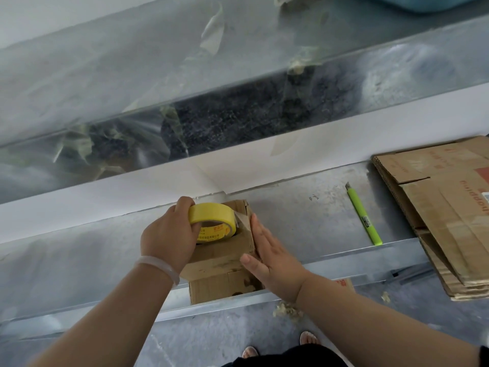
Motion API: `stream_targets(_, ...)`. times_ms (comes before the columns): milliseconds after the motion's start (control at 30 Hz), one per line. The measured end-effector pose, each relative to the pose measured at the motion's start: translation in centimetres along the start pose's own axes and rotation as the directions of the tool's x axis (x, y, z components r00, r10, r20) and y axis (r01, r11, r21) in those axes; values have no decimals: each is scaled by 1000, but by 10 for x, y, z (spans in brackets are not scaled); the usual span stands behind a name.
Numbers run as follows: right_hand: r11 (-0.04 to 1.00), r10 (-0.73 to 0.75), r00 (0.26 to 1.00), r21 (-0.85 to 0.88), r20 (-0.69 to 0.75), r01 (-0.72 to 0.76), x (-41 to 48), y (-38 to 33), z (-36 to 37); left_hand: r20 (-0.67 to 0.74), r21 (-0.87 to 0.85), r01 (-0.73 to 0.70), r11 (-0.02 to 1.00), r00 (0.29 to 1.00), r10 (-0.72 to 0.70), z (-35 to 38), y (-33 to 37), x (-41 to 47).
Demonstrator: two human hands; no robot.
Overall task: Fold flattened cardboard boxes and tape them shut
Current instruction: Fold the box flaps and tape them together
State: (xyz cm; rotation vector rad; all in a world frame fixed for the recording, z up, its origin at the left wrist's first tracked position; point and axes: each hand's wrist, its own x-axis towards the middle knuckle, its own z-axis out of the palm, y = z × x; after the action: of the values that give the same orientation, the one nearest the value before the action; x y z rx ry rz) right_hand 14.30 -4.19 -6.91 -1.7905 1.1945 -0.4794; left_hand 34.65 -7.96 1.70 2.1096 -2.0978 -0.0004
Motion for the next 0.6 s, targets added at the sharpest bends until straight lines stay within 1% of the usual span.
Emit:
stream_targets(67, 997, 57, 997, -45, 44, -55, -1, -4, -11, -1, 4, -2, 1000, 1000, 2, -1, 0, 0)
stream_targets(100, 997, 61, 998, -60, 35, -59, 0, -8, -17, 0, 3, -4, 1000, 1000, 4, -1, 0, 0)
stream_targets(233, 986, -68, 998, -150, 1, 68, 19, -22, -37, 19, -3, -6, 1000, 1000, 6, -3, 0, 1)
stream_targets(333, 972, -69, 997, -223, 19, 72, 38, -25, -45, 28, 0, -14, 1000, 999, 14, -4, 0, 2)
stream_targets(400, 969, -47, 998, -240, 41, 56, 43, -24, -47, 24, -1, -25, 1000, 999, 25, -5, -1, 2)
stream_targets(600, 968, -59, 997, -240, 47, 68, 42, -20, -45, 7, 36, -60, 998, 998, 59, -9, -5, 0)
